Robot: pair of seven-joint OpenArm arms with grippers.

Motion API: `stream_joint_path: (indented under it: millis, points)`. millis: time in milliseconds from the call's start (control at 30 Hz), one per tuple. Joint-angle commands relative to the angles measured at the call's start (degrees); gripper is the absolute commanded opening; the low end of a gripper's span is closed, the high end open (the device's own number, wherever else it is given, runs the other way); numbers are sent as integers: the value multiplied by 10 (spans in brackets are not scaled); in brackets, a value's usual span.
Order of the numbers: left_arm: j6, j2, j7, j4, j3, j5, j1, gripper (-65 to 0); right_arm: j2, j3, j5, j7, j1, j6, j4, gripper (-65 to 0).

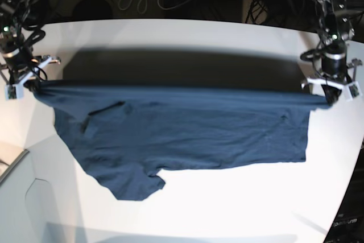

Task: Layout the t-shirt on the table in an organized manner, then fold the t-shirt properly
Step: 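Lay the held edge down and open both grippers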

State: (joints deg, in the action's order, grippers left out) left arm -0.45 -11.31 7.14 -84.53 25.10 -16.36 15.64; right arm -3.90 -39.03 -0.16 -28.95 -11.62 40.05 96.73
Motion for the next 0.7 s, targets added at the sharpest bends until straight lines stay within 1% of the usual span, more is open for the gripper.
stream_joint_path:
  millis: [0, 200, 267, 400, 467, 567, 667]
  points:
    - [6, -2, -25, -9, 5, 1, 4, -649, -1, -4, 5, 13, -7, -1, 10, -650]
    - [6, 6, -64, -6, 5, 1, 58, -649, 6, -2, 3, 13, -60, -1, 7, -650]
    - [6, 13, -65, 4, 5, 1, 67, -649, 6, -2, 2, 14, -70, -1, -3, -650]
    - [6, 15, -66, 16, 5, 1, 88, -649, 3, -3, 2, 19, -89, -1, -27, -650]
    - [6, 23, -69, 15, 5, 1, 101, -649, 3, -4, 1, 48, -105, -1, -34, -650]
    - [6, 32, -98, 13, 5, 1, 118, -649, 7, -4, 1, 109, -133, -1, -44, -650]
    - [6, 40, -118, 13, 5, 1, 130, -649, 14, -4, 1, 141, -147, -1, -58, -650]
